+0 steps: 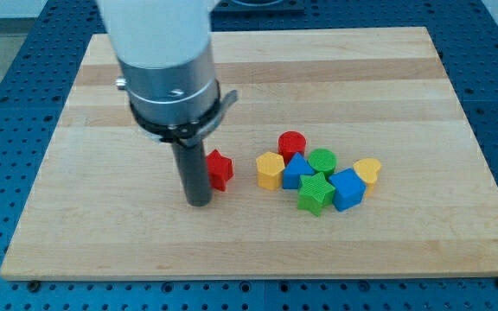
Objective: Push the red circle closer to green star
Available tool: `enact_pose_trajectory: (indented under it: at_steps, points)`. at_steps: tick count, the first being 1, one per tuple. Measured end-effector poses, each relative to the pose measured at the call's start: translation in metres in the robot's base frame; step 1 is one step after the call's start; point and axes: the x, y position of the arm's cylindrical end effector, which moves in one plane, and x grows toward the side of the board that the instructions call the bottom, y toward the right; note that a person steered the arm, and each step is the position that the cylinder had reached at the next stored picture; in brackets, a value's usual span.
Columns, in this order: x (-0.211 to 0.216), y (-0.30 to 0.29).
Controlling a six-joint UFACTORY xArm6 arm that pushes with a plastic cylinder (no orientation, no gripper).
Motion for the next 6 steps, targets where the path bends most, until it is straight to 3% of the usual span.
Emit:
enact_pose_trajectory:
  at_steps: [2, 5, 6]
  points:
    - [-0.046, 0.013]
    - [-0.031, 0.072]
    - [-0.046, 0.073]
